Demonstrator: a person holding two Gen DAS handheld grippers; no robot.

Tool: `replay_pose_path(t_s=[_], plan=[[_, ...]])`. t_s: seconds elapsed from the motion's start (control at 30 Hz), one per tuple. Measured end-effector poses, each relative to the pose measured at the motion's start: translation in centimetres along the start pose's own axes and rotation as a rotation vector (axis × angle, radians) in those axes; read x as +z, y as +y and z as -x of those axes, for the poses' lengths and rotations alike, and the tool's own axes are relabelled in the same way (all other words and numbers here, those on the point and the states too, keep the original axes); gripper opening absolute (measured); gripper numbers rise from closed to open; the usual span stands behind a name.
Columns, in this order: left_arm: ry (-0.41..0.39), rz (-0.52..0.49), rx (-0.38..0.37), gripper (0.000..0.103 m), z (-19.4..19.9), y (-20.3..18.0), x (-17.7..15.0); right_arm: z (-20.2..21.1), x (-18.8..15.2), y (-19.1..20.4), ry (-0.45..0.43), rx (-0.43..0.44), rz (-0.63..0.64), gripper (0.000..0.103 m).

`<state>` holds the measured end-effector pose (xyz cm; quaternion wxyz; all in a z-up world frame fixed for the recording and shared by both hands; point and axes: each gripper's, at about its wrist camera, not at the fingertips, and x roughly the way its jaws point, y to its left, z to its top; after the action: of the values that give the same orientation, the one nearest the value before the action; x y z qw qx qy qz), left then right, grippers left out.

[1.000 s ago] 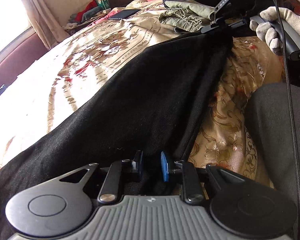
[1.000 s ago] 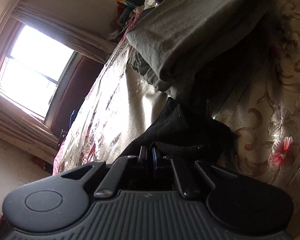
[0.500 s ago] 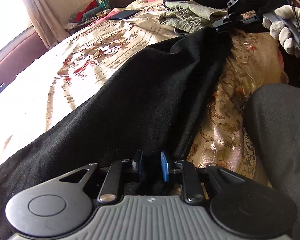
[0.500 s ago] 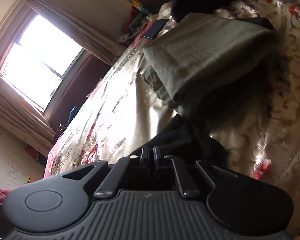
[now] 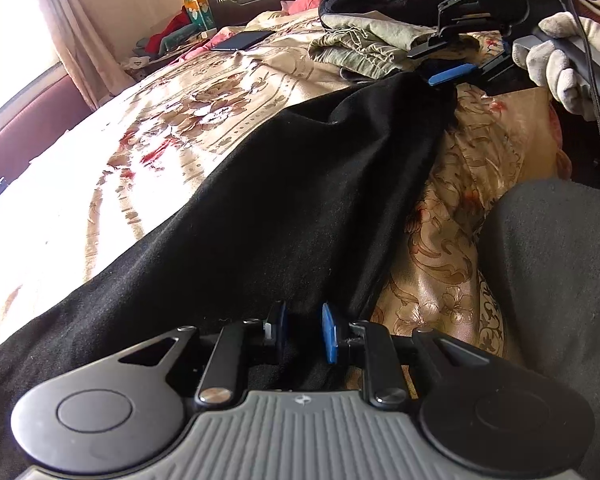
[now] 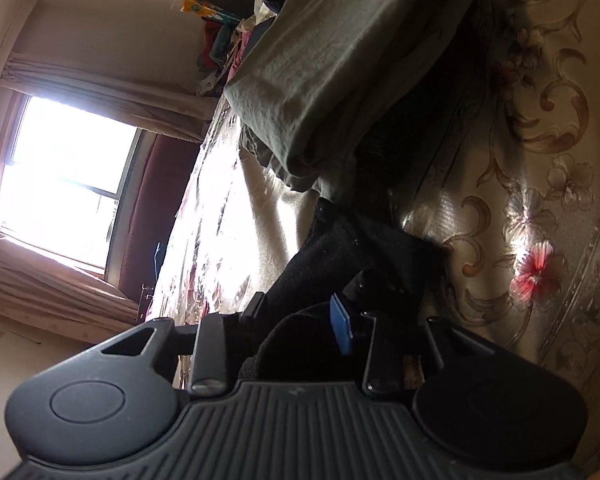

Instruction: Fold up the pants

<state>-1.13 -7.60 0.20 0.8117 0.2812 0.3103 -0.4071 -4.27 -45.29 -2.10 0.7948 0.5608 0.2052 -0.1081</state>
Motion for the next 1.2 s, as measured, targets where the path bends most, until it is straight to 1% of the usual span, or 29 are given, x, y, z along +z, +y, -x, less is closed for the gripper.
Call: replay_pose_path(t_s=[0.07, 0.13, 0.3, 0.33, 0.4, 0.5, 0.53, 0.57, 0.6, 0.63, 0.7, 0.8, 0.83, 0.87, 0.9, 0.97, 1.03, 1.1, 1.13, 1.17, 1.2], plan=[[-0.002, 0.015, -0.005, 0.035, -0.2, 0.1, -0.1, 0.4, -0.2, 0.0, 0.028, 0.006, -0.012, 0.037], [-0.002, 0.02, -0.003, 0.035, -0.4, 0.1, -0.1, -0.3, -0.8, -0.3, 0.085, 0.004, -0.047, 0.037], [-0.006, 0.026, -0.002, 0.035, -0.4, 0.0, 0.0, -3.9, -1.8, -0.8, 0.119, 0.006, -0.072, 0.038], [-0.006, 0.026, -0.003, 0.035, -0.4, 0.0, 0.1, -4.5, -1.9, -0.9, 0.11, 0.0, -0.081, 0.038], [-0.006, 0.029, -0.003, 0.035, -0.4, 0.0, 0.1, -5.1, -1.9, -1.1, 0.093, 0.016, -0.106, 0.038], [-0.008, 0.028, -0.006, 0.035, -0.5, 0.1, 0.1, -4.9, -1.6, -1.5, 0.056, 0.099, -0.179, 0.039], [-0.008, 0.027, -0.008, 0.035, -0.5, 0.1, 0.1, -4.3, -1.4, -1.6, 0.034, 0.11, -0.186, 0.04], [-0.009, 0.025, -0.01, 0.035, -0.5, 0.1, 0.0, -4.0, -1.4, -1.7, 0.02, 0.104, -0.181, 0.046], [-0.01, 0.025, -0.011, 0.035, -0.6, 0.1, 0.0, -3.8, -1.3, -2.0, 0.007, 0.087, -0.18, 0.054], [-0.012, 0.027, -0.012, 0.035, -0.7, 0.1, 0.0, -3.9, -1.2, -2.3, 0.008, 0.068, -0.19, 0.056], [-0.013, 0.031, -0.011, 0.035, -0.7, 0.2, 0.1, -4.2, -1.1, -2.8, 0.015, 0.066, -0.214, 0.053], [-0.018, 0.037, -0.01, 0.036, -0.6, 0.2, 0.1, -4.7, -1.3, -2.2, -0.005, 0.031, -0.183, 0.05], [-0.02, 0.036, -0.01, 0.036, -0.6, 0.2, 0.1, -4.9, -1.2, -1.8, -0.019, 0.023, -0.164, 0.046], [-0.021, 0.036, -0.01, 0.036, -0.6, 0.3, 0.0, -4.9, -0.8, -1.3, -0.036, 0.013, -0.137, 0.03], [-0.022, 0.036, -0.009, 0.036, -0.5, 0.3, 0.0, -5.1, -0.6, -1.0, -0.04, 0.006, -0.136, 0.012], [-0.029, 0.037, -0.005, 0.036, -0.2, 0.4, 0.0, -4.9, -0.2, -0.2, -0.041, 0.043, -0.143, 0.01], [-0.039, 0.034, 0.011, 0.036, 0.4, 0.6, 0.1, -3.7, 0.1, 2.5, -0.051, 0.09, -0.058, 0.009], [-0.053, 0.028, 0.022, 0.036, 1.0, 0.8, 0.3, -2.1, 0.1, 4.9, -0.063, 0.174, 0.024, 0.009], [-0.058, 0.023, 0.025, 0.036, 1.3, 0.8, 0.3, -1.1, 0.0, 5.8, -0.072, 0.199, 0.065, 0.009], [-0.062, 0.016, 0.027, 0.036, 1.4, 0.7, 0.3, -0.5, -0.1, 6.0, -0.079, 0.204, 0.088, 0.009], [-0.057, 0.012, 0.025, 0.036, 1.3, 0.6, 0.2, -0.3, -0.3, 5.6, -0.083, 0.19, 0.107, 0.009]])
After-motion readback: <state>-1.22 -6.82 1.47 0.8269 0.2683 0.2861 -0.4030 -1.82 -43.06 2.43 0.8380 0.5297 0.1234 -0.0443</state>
